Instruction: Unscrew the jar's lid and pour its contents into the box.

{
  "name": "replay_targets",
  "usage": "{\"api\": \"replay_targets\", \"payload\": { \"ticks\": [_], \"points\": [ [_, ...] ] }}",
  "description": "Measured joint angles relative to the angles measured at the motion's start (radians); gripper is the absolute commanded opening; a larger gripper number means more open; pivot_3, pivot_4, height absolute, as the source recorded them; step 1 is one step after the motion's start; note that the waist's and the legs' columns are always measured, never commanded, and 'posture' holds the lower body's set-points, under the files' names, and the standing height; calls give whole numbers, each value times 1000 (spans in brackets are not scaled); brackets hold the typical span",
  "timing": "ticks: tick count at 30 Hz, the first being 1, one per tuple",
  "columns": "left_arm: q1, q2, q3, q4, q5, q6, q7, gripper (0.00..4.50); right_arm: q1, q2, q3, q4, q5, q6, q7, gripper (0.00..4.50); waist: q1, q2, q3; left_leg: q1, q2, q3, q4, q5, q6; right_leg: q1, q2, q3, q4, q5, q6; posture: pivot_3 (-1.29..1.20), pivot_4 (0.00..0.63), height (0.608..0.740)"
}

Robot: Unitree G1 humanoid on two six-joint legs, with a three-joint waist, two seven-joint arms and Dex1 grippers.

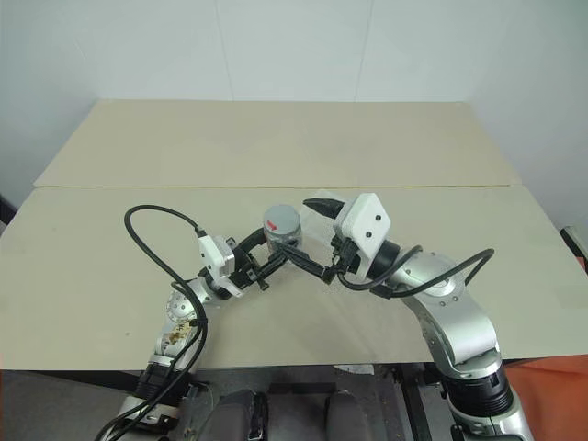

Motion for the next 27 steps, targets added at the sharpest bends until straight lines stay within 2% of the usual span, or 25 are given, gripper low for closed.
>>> {"api": "replay_targets", "payload": {
  "ticks": [11,27],
  "points": [
    [-3,-7,-7,1,0,-2,-7,1932,-113,57,15,51,77,110,-39,4447,2,0,0,0,0,0,0,0,0,0,0,0,0,0,0,0,150,740],
    [-20,-15,-7,4,-2,-2,-9,1932,-115,43,24,97,56,108,-16,4447,0,0,0,0,0,0,0,0,0,0,0,0,0,0,0,0,150,740]
  ]
}}
